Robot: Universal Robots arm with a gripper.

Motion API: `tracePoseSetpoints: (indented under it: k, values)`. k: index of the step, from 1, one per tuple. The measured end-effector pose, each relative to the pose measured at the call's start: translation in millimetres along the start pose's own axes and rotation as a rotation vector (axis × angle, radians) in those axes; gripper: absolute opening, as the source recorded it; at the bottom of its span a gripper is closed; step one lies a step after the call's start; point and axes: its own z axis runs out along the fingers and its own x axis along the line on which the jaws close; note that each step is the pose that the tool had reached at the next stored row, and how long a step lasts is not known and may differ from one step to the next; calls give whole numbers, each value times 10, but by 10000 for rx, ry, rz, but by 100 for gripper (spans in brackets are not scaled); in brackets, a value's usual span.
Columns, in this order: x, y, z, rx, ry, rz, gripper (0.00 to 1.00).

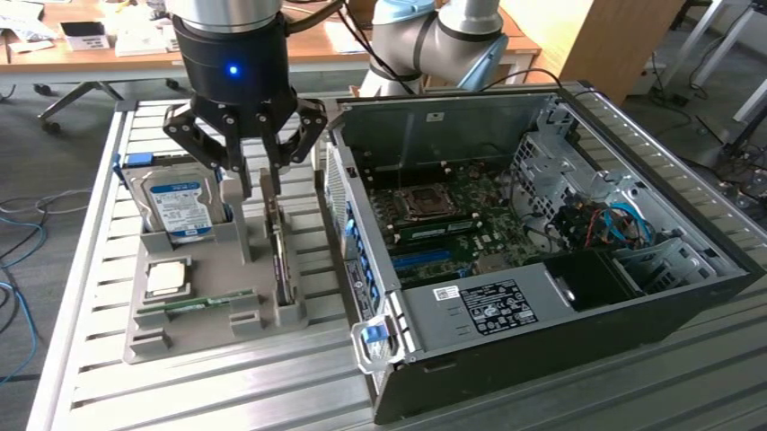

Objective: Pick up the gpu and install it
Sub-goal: 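Pick up the gpu and move the gpu toward the slot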

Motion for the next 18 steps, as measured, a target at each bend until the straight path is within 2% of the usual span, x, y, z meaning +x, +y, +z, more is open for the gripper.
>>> tracePoseSetpoints:
  k: [18]
  values:
    - [1,-2,43,-3,-3,-1,36]
